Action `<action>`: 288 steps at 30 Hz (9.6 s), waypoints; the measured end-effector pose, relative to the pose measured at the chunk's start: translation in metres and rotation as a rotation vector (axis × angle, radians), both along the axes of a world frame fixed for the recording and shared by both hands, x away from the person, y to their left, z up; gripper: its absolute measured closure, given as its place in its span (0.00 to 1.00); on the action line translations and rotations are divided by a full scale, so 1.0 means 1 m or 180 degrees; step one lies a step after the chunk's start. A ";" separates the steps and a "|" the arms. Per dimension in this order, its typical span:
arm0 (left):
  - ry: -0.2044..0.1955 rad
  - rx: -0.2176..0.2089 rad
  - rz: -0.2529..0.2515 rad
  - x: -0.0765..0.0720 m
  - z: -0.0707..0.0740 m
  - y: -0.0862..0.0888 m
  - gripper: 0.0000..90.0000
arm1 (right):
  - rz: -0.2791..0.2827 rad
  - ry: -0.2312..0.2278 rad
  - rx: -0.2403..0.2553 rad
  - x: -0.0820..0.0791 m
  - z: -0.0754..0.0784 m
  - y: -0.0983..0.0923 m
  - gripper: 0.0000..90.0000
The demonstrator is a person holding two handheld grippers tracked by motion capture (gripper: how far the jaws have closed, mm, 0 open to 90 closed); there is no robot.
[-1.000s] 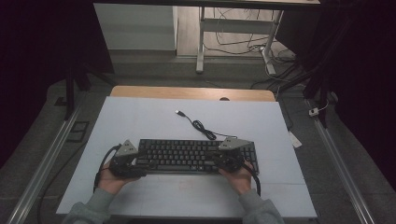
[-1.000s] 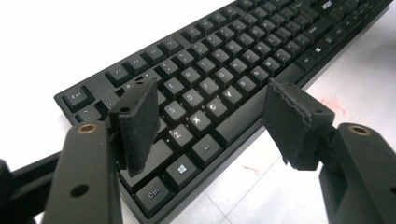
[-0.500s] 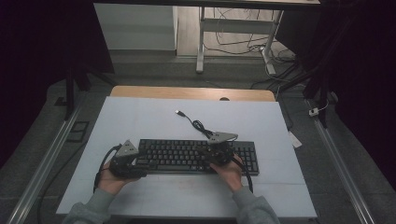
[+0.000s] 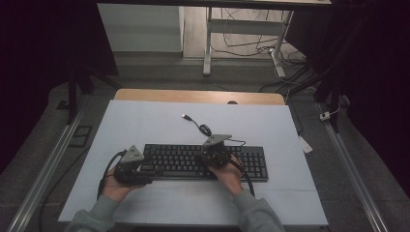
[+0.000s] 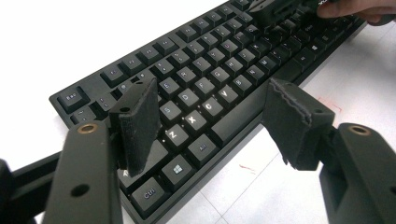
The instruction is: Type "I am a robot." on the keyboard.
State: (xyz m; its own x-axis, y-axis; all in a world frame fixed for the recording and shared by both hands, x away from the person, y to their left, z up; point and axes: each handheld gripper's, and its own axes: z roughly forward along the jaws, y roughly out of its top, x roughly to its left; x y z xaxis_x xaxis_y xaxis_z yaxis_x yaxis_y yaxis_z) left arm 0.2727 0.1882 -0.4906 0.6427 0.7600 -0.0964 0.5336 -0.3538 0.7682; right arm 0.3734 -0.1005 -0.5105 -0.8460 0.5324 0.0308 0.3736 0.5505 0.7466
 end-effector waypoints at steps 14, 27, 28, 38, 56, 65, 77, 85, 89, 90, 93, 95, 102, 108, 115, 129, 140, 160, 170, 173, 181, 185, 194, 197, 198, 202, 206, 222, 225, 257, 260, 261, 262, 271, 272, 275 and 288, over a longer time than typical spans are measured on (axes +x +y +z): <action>-0.0006 0.0023 0.0000 0.000 0.000 0.000 0.40 | -0.0012 -0.0032 -0.0118 0.003 -0.006 0.006 1.00; -0.0007 -0.0027 0.0030 0.001 0.000 0.003 0.40 | -0.0096 -0.0112 0.0275 -0.007 0.011 -0.014 0.84; -0.0007 -0.0028 0.0031 0.001 0.000 0.003 0.40 | -0.0108 -0.0122 0.0289 -0.008 0.011 -0.017 0.81; -0.0005 -0.0018 0.0049 0.003 -0.002 0.005 0.40 | -0.0168 -0.0152 0.0342 -0.021 0.012 -0.054 0.67; 0.0020 -0.0019 0.0130 0.008 -0.004 0.007 0.37 | -0.0148 -0.0200 0.0366 -0.035 0.013 -0.075 0.64; -0.0113 -0.0057 0.0129 0.009 0.002 0.002 0.34 | -0.0143 -0.0205 0.0398 -0.035 0.014 -0.077 0.63; -0.0041 -0.0037 0.0069 0.019 0.004 -0.006 0.38 | -0.0149 -0.0195 0.0390 -0.034 0.013 -0.076 0.63; 0.0032 -0.0070 -0.0112 0.032 0.002 -0.017 0.56 | -0.0142 -0.0188 0.0384 -0.034 0.012 -0.075 0.63; 0.0045 -0.0106 -0.0195 0.036 0.001 -0.026 0.69 | -0.0164 -0.0198 0.0357 -0.034 0.013 -0.076 0.63; 0.0053 -0.0102 -0.0234 0.036 0.000 -0.029 0.73 | -0.0155 -0.0191 0.0359 -0.034 0.013 -0.076 0.63; 0.0089 -0.0056 -0.0342 0.038 -0.003 -0.036 0.87 | -0.0153 -0.0198 0.0365 -0.034 0.013 -0.076 0.63; 0.0116 -0.0027 -0.0382 0.038 -0.006 -0.039 0.94 | -0.0152 -0.0202 0.0362 -0.034 0.013 -0.076 0.63; 0.0188 0.0144 -0.0460 0.041 -0.015 -0.054 0.99 | -0.0154 -0.0205 0.0359 -0.033 0.012 -0.076 0.63; 0.0218 0.0295 -0.0518 0.043 -0.021 -0.065 0.99 | -0.0154 -0.0203 0.0351 -0.033 0.012 -0.076 0.63; 0.0223 0.0349 -0.0488 0.044 -0.024 -0.069 0.99 | -0.0152 -0.0208 0.0336 -0.033 0.012 -0.076 0.62; 0.0228 0.0426 -0.0494 0.044 -0.028 -0.072 0.99 | -0.0155 -0.0209 0.0329 -0.033 0.012 -0.075 0.62; 0.0155 0.0375 -0.0461 0.043 -0.024 -0.070 0.99 | -0.0152 -0.0212 0.0328 -0.033 0.012 -0.075 0.62; 0.0039 -0.0075 -0.0226 0.028 0.008 -0.031 0.50 | -0.0161 -0.0214 0.0316 -0.034 0.012 -0.075 0.61; 0.0104 -0.0067 -0.0183 0.021 0.007 -0.014 0.36 | -0.0179 -0.0217 0.0320 -0.034 0.012 -0.076 0.61; 0.0128 -0.0074 -0.0154 0.020 0.005 -0.010 0.34 | -0.0172 -0.0216 0.0332 -0.033 0.013 -0.077 0.60; 0.0157 -0.0084 -0.0136 0.021 0.004 -0.008 0.31 | -0.0185 -0.0237 0.0333 -0.033 0.013 -0.077 0.60; 0.0160 -0.0091 -0.0130 0.021 0.004 -0.008 0.30 | -0.0179 -0.0238 0.0325 -0.033 0.013 -0.077 0.60; 0.0167 -0.0117 -0.0114 0.022 0.004 -0.006 0.28 | -0.0177 -0.0269 0.0357 -0.032 0.018 -0.077 0.60; 0.0169 -0.0096 -0.0121 0.022 0.004 -0.007 0.28 | -0.0170 -0.0275 0.0375 -0.033 0.019 -0.075 0.60; 0.0170 -0.0088 -0.0121 0.022 0.003 -0.007 0.28 | -0.0170 -0.0274 0.0383 -0.032 0.019 -0.074 0.59; 0.0169 -0.0069 -0.0114 0.022 0.003 -0.007 0.28 | -0.0156 -0.0291 0.0383 -0.032 0.022 -0.071 0.59; 0.0170 -0.0044 -0.0112 0.023 0.002 -0.007 0.28 | -0.0109 -0.0292 0.0392 -0.030 0.026 -0.064 0.60; 0.0187 0.0008 -0.0126 0.022 0.000 -0.010 0.28 | 0.0037 -0.0233 0.0224 -0.020 0.027 -0.040 0.99; 0.0187 0.0008 -0.0121 0.023 0.000 -0.009 0.28 | 0.0027 -0.0175 0.0140 -0.017 0.023 -0.034 0.99; 0.0204 0.0030 -0.0137 0.022 -0.002 -0.010 0.28 | 0.0051 -0.0055 -0.0070 0.003 -0.001 0.002 0.99; 0.0213 0.0033 -0.0138 0.022 -0.002 -0.010 0.28 | 0.0047 -0.0062 -0.0067 0.003 -0.001 0.002 0.99; 0.0213 0.0034 -0.0138 0.022 -0.002 -0.010 0.28 | 0.0045 -0.0065 -0.0073 0.003 -0.001 0.002 0.99; 0.0213 0.0034 -0.0133 0.022 -0.002 -0.010 0.28 | 0.0042 -0.0064 -0.0080 0.003 -0.001 0.003 0.99; 0.0212 0.0025 -0.0120 0.022 -0.002 -0.009 0.28 | 0.0020 -0.0080 -0.0162 0.003 -0.005 0.005 0.99; 0.0207 0.0028 -0.0122 0.022 -0.002 -0.009 0.28 | 0.0018 -0.0092 -0.0153 0.002 -0.005 0.005 0.99; 0.0206 0.0009 -0.0110 0.022 -0.002 -0.009 0.28 | 0.0023 -0.0142 -0.0134 0.001 -0.002 0.005 0.99; 0.0212 -0.0009 -0.0074 0.023 -0.002 -0.006 0.28 | -0.0073 -0.0230 0.0185 -0.013 0.012 -0.025 0.84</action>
